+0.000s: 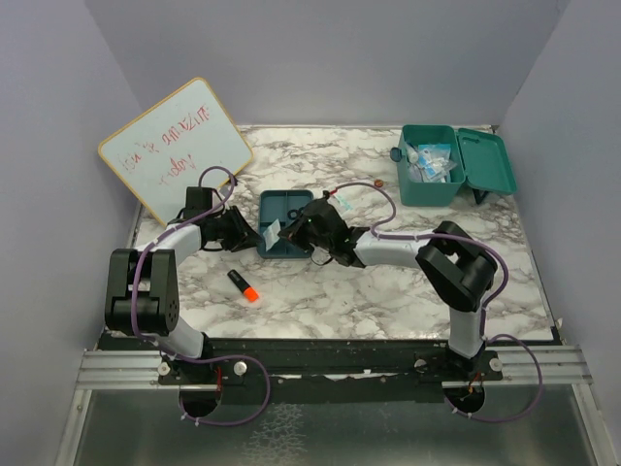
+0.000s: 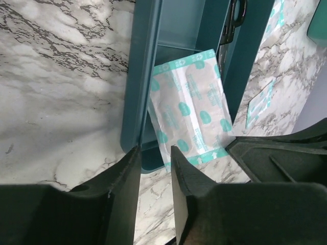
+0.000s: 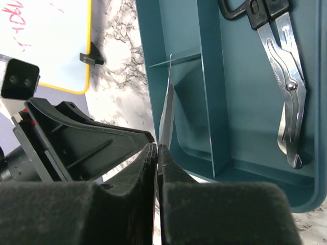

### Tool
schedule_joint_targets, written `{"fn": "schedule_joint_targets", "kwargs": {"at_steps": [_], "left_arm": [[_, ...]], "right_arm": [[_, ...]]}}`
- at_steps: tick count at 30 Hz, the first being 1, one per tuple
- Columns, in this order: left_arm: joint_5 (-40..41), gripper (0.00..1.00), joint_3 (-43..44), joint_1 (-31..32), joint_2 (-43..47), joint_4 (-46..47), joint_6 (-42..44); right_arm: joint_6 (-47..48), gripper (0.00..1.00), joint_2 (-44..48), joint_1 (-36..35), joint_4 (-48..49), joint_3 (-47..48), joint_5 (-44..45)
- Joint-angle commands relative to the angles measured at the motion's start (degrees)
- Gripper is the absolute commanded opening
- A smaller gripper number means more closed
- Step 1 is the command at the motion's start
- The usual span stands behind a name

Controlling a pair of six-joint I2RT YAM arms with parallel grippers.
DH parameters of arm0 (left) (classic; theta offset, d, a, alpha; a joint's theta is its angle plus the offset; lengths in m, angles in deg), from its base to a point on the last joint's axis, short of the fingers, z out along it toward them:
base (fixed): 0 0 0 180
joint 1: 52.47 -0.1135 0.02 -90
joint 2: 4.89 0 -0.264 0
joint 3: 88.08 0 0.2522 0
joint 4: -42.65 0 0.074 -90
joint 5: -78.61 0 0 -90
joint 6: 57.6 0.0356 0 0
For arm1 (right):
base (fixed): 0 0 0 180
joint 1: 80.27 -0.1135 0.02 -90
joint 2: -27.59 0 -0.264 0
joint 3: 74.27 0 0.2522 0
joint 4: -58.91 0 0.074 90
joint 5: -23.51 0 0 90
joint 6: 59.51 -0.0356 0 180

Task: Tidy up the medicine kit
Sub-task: Place the medical item at the medicine box compartment.

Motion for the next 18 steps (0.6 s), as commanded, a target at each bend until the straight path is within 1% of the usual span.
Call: {"fn": "schedule_joint_targets", "kwargs": {"at_steps": [1,3,7,13,18], "left_arm": [[0.1,0.35,-0.7,0.3,2.5,0.7,-0.1],[0.9,0.38,-0.5,0.3,2.9,0.3,0.2],[1.7,0.42,-0.2,0.3,3.4,-0.2,0.6],[2.1,0.43,0.3,0.3,3.6,-0.6,1.0],[2.5,0.45,0.4,0.3,3.9,-0.8,1.2]], "right_arm": [[-2.2,0.13,-1.4,-0.9,-3.3,1.2,2.9],[-2.4,0.17,-1.5,-1.1,-3.9,1.2,2.7],[-2.1,0.2,-1.5,-1.5,-5.6,1.4,2.4],[-0.6,0.2,-1.4,-1.9,-7.2,1.7,2.3],[-1.1,0.17,-2.0,-2.1,-7.1,1.5,1.4]]}}
